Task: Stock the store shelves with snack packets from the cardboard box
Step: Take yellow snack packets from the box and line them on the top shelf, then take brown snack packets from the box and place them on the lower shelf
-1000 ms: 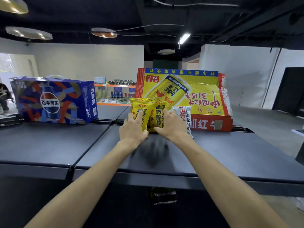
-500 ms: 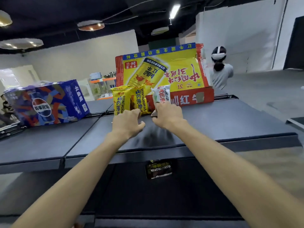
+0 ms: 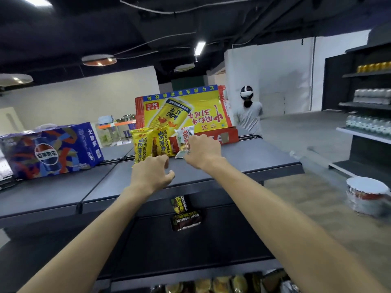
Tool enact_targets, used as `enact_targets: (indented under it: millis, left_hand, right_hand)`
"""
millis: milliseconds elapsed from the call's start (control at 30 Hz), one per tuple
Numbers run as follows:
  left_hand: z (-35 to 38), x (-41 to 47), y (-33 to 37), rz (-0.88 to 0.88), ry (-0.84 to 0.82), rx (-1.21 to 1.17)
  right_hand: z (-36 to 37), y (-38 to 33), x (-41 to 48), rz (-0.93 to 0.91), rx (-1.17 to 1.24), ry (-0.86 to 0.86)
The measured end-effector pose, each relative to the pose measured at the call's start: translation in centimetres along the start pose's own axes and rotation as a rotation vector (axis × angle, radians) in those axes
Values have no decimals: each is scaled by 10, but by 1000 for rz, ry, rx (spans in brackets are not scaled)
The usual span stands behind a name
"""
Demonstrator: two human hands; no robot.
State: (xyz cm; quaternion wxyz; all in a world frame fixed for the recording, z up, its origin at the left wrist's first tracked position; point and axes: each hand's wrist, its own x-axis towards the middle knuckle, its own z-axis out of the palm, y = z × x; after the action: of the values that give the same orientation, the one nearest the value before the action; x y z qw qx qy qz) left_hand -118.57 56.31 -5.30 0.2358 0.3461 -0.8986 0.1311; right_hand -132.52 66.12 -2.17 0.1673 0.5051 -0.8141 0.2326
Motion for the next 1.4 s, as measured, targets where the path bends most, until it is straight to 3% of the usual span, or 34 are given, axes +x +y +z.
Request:
enact_targets:
  millis: [300, 467, 600, 1000, 1200, 1400]
  left_hand:
    - [6, -129, 16, -131, -124, -218]
    - [27, -191, 59, -29, -277, -186]
    - [33, -208, 99, 29, -298, -217]
    - [95, -201, 297, 212, -479, -316]
    - [155, -235, 387, 171, -703, -348]
    - [194, -252, 416, 109, -791, -402]
  right_hand:
    - [12, -20, -137, 26, 29, -176]
    - [16, 14, -199, 126, 16, -238]
    - [11, 45, -225, 185, 13, -252]
    - [6, 245, -299, 481, 24, -296]
    - [51, 338, -378, 582, 47, -493]
    - [89, 389, -409, 638, 55, -630]
